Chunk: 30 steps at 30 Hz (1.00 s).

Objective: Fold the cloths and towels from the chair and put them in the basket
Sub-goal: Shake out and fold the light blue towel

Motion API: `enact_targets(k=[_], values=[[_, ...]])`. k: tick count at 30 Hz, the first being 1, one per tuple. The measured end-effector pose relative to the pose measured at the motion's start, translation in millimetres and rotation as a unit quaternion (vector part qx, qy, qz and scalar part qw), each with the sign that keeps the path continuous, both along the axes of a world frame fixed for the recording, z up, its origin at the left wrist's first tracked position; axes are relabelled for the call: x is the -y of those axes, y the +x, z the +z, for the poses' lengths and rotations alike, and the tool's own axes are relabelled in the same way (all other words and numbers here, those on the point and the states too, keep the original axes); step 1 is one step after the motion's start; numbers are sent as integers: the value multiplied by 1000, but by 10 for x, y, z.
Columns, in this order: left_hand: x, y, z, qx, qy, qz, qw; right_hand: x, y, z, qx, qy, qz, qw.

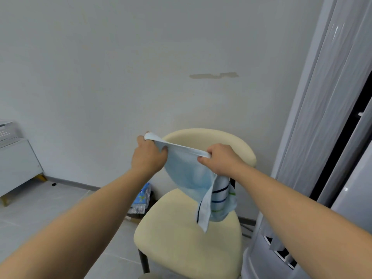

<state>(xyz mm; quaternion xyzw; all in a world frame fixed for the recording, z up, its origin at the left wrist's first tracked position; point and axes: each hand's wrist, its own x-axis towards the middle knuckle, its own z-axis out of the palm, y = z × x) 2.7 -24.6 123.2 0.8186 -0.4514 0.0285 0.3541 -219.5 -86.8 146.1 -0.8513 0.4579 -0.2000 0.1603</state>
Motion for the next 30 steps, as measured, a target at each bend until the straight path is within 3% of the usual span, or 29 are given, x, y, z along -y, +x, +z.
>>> enact_targets(k=[2,6,10,15,19,22,26,30], values=[[53,-55,-30,-108,-20,-5,994,-32,30,26,17,-1,1,1000],[130,-100,-23,-312,-74,-11,947,-78,48,39,66,20,5,998],[70,-30,-137,-213,29,-53,975,-75,36,15,96,14,4,995],[-43,24,-519,-45,52,-85,994,-39,-30,31,101,2,-3,995],[-122,-58,-765,-80,20,-56,995,-6,-50,27,107,0,-7,994],[-162,-231,-927,-79,81,-76,991,29,-42,5,127,4,-13,992],[-232,-591,-1009,-5,99,-65,993,50,-45,19,123,-6,-16,992],[-193,-803,-1020,30,51,-224,973,53,-84,19,132,3,-22,991]])
